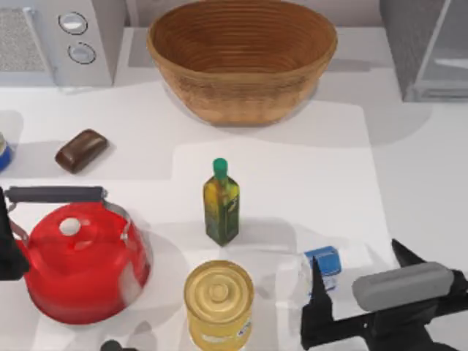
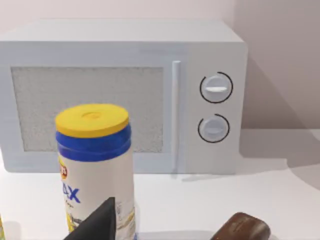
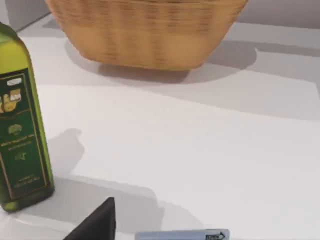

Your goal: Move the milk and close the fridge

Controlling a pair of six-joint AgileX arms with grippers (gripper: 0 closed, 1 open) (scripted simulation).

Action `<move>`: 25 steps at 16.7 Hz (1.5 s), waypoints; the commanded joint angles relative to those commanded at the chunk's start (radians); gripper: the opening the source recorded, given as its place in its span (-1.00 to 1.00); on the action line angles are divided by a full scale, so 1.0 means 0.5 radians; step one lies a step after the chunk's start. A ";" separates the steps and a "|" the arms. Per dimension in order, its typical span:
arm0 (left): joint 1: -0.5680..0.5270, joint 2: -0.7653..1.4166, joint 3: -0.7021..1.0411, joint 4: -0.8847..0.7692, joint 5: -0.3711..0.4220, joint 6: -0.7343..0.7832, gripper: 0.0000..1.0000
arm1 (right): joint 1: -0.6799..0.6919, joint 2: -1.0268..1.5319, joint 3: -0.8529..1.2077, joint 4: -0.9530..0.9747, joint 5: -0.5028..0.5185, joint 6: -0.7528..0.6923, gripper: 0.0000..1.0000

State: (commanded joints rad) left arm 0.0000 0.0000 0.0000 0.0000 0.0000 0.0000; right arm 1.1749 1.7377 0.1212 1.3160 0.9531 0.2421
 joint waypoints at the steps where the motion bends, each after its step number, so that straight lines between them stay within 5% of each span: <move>1: 0.000 0.000 0.000 0.000 0.000 0.000 1.00 | 0.027 0.125 0.013 0.075 -0.004 0.030 1.00; 11: 0.000 0.000 0.000 0.000 0.000 0.000 1.00 | 0.084 0.441 0.040 0.282 -0.026 0.109 1.00; 25: 0.000 0.000 0.000 0.000 0.000 0.000 1.00 | -0.208 0.652 0.247 0.408 -0.307 -0.036 1.00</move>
State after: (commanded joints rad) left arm 0.0000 0.0000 0.0000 0.0000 0.0000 0.0000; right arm 1.0708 2.0637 0.2448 1.5200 0.7999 0.2242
